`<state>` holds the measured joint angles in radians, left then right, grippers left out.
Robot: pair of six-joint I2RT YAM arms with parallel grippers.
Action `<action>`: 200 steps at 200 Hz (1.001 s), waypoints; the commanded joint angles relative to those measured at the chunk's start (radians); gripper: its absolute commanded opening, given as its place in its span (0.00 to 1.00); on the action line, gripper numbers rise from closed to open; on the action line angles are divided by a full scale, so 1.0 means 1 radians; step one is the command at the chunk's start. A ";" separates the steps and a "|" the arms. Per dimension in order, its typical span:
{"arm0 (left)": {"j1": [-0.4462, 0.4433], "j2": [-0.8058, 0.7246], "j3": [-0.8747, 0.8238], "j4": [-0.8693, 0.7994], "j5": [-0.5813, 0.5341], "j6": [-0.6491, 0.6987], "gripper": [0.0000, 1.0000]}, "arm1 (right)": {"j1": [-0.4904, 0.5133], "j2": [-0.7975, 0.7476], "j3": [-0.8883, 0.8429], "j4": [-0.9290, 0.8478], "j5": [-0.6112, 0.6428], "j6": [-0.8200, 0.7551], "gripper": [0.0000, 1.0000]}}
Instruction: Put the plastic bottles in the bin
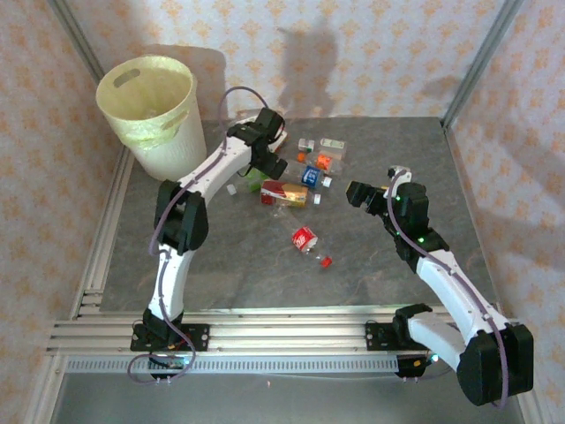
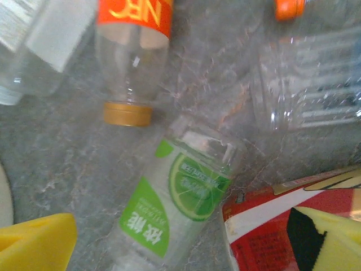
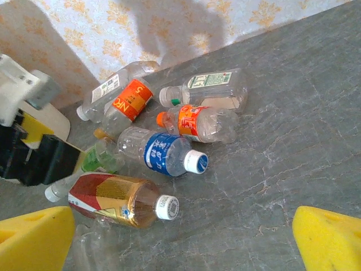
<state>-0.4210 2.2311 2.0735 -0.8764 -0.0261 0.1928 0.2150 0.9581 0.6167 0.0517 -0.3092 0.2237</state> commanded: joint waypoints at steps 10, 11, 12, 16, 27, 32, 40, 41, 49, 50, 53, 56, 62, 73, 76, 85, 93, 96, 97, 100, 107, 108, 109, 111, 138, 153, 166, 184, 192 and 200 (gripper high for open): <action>0.011 0.047 0.074 -0.068 -0.045 0.031 0.92 | 0.000 -0.013 0.032 -0.023 -0.012 -0.010 0.99; 0.011 0.048 0.075 -0.067 -0.046 0.030 0.92 | 0.000 -0.014 0.032 -0.023 -0.012 -0.010 0.99; 0.011 0.051 0.076 -0.067 -0.045 0.030 0.92 | 0.000 -0.014 0.032 -0.023 -0.013 -0.009 0.99; 0.014 0.059 0.079 -0.067 -0.046 0.026 0.91 | -0.001 -0.013 0.034 -0.024 -0.014 -0.010 0.99; 0.023 0.076 0.084 -0.058 -0.057 0.007 0.90 | 0.000 -0.013 0.036 -0.025 -0.016 -0.013 0.99; 0.029 0.083 0.086 -0.054 -0.061 0.000 0.90 | 0.000 -0.013 0.037 -0.026 -0.017 -0.013 0.99; 0.039 0.093 0.088 -0.044 -0.066 -0.015 0.90 | 0.000 -0.013 0.039 -0.029 -0.020 -0.013 0.99; 0.041 0.094 0.089 -0.044 -0.065 -0.016 0.90 | 0.000 -0.013 0.039 -0.029 -0.021 -0.013 0.99; 0.054 0.106 0.097 -0.042 -0.046 -0.026 0.90 | -0.001 -0.012 0.040 -0.032 -0.025 -0.012 0.99; 0.056 0.107 0.098 -0.042 -0.041 -0.027 0.90 | -0.001 -0.012 0.041 -0.032 -0.027 -0.013 0.99; 0.061 0.112 0.102 -0.045 -0.032 -0.030 0.89 | 0.000 -0.012 0.041 -0.032 -0.029 -0.013 0.99; 0.065 0.116 0.106 -0.046 -0.022 -0.033 0.89 | 0.000 -0.012 0.041 -0.034 -0.031 -0.012 0.99; 0.074 0.127 0.116 -0.052 -0.005 -0.037 0.89 | 0.000 -0.011 0.043 -0.035 -0.032 -0.011 0.99; 0.084 0.146 0.135 -0.063 0.017 -0.038 0.88 | -0.001 -0.010 0.043 -0.040 -0.032 -0.010 0.99; 0.086 0.150 0.139 -0.067 0.023 -0.039 0.88 | 0.000 -0.010 0.042 -0.041 -0.033 -0.010 0.99; 0.093 0.163 0.149 -0.074 0.040 -0.038 0.88 | 0.000 -0.010 0.043 -0.042 -0.033 -0.009 0.99; 0.097 0.172 0.153 -0.077 0.063 -0.039 0.88 | 0.000 -0.010 0.042 -0.042 -0.033 -0.007 0.99; 0.099 0.175 0.153 -0.077 0.070 -0.039 0.88 | 0.000 -0.010 0.041 -0.042 -0.032 -0.007 0.99; 0.099 0.177 0.152 -0.077 0.071 -0.039 0.88 | 0.000 -0.010 0.041 -0.042 -0.033 -0.007 0.99; 0.100 0.180 0.153 -0.078 0.076 -0.041 0.88 | 0.000 -0.010 0.041 -0.042 -0.033 -0.006 0.99; 0.104 0.183 0.152 -0.076 0.079 -0.044 0.88 | -0.001 -0.009 0.043 -0.041 -0.036 -0.004 0.99; 0.104 0.184 0.152 -0.075 0.080 -0.045 0.88 | -0.001 -0.009 0.043 -0.041 -0.036 -0.004 0.99; 0.105 0.186 0.151 -0.075 0.081 -0.045 0.88 | -0.001 -0.009 0.043 -0.041 -0.036 -0.004 0.99; 0.106 0.186 0.150 -0.075 0.083 -0.046 0.88 | 0.000 -0.009 0.043 -0.041 -0.037 -0.004 0.99; 0.121 0.188 0.113 -0.053 0.105 -0.072 0.87 | -0.001 -0.004 0.048 -0.039 -0.041 -0.002 0.99; 0.129 0.178 0.081 -0.037 0.121 -0.085 0.87 | 0.000 -0.001 0.050 -0.039 -0.042 -0.006 0.99; 0.133 0.162 0.052 -0.025 0.131 -0.088 0.87 | 0.000 0.004 0.054 -0.041 -0.041 -0.007 0.99; 0.141 0.129 -0.002 0.003 0.173 -0.091 0.90 | 0.000 0.012 0.059 -0.040 -0.049 -0.006 0.99; 0.146 0.110 -0.028 0.018 0.190 -0.092 0.91 | -0.001 0.016 0.061 -0.041 -0.050 -0.006 0.99; 0.151 0.093 -0.050 0.026 0.201 -0.092 0.92 | 0.000 0.020 0.063 -0.041 -0.054 -0.004 0.99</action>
<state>-0.2981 2.3734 2.1036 -0.8597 0.1230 0.1173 0.2150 0.9649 0.6426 0.0151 -0.3443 0.2237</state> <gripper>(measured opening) 0.911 0.992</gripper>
